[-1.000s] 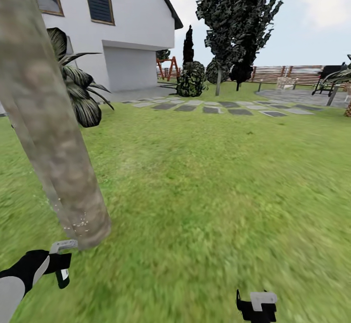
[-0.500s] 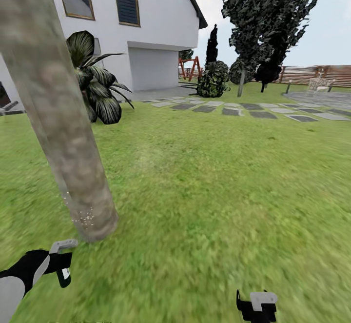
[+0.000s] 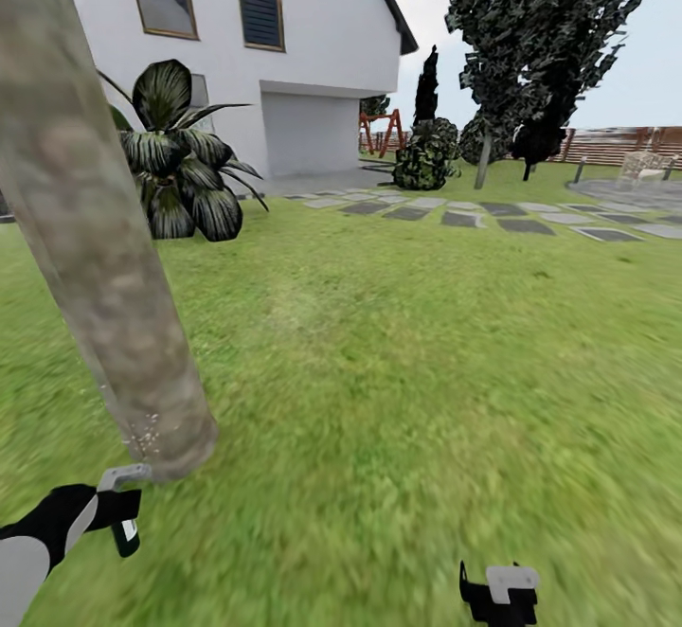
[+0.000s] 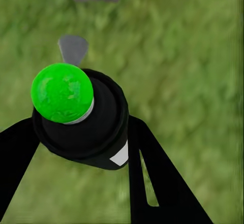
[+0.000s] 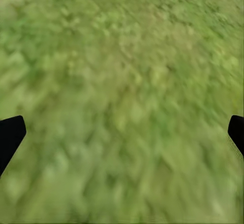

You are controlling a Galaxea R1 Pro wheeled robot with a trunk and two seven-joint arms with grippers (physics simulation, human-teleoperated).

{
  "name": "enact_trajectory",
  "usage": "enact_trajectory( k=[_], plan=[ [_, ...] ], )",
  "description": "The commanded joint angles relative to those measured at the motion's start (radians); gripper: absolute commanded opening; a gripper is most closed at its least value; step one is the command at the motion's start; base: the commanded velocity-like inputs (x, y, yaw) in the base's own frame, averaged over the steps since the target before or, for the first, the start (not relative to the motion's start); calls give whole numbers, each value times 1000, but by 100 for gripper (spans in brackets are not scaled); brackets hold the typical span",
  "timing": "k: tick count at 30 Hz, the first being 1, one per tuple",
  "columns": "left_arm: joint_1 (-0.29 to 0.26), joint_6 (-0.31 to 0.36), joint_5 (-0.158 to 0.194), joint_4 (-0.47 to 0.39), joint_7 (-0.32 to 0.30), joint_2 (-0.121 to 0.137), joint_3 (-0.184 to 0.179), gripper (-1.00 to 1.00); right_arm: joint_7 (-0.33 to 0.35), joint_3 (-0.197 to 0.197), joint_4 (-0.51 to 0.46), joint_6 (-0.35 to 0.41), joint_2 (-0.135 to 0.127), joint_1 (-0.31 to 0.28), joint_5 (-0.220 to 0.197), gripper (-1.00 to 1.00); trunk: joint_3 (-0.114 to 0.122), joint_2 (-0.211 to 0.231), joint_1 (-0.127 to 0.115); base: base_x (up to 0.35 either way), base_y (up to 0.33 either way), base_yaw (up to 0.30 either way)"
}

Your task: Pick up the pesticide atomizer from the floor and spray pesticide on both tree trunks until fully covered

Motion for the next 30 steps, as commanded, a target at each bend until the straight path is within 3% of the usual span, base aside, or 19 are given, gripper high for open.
enact_trajectory(
  k=[1,4,9,11,13,15,17,19,20,22,27,30],
  plan=[
    [-1,5,-11,-5,-7,-2,9,-100,-6,-5,1,-2,-1,-1,11,100,-1,0,0,225,-182,226],
    [-6,15,-11,-19,-8,-1,9,-100,-6,-4,1,-2,0,-1,11,100,-1,0,0,226,-169,260],
    [-6,96,-17,-153,-21,4,-1,-100,-6,-4,2,-1,0,-1,11,100,-1,0,0,24,-18,91],
    [-9,164,-18,-188,-47,8,-4,-100,-6,-4,2,-2,0,-1,11,100,-1,0,0,2,-1,6],
    [-11,200,-21,-232,-104,45,-5,-100,-6,-4,2,-2,0,-1,11,100,-1,0,0,0,0,2],
    [-9,211,-23,-255,-155,124,-7,-100,-5,-4,2,-2,0,-1,12,100,-1,0,0,0,0,0],
    [-6,211,-37,-259,-164,140,-10,-100,-5,-4,2,-2,0,-1,12,100,-1,0,0,0,0,0],
    [-4,211,-72,-256,-166,132,-28,-100,-5,-4,2,-2,0,-1,12,100,-1,0,0,0,0,0],
    [-4,213,-93,-258,-164,112,-61,-100,-5,-4,2,-2,0,-1,12,100,-1,0,0,0,0,0],
    [-8,216,-105,-261,-163,92,-94,-100,-5,-4,2,-2,0,-1,12,100,-1,0,0,-81,0,0],
    [-18,226,-100,-264,-166,86,-98,-100,-5,-4,2,-2,0,-1,12,100,-1,0,0,-240,0,0],
    [-40,283,-100,-308,-165,85,-98,-100,-5,-4,2,-2,0,-1,12,100,-1,0,0,-43,0,0]
  ],
)
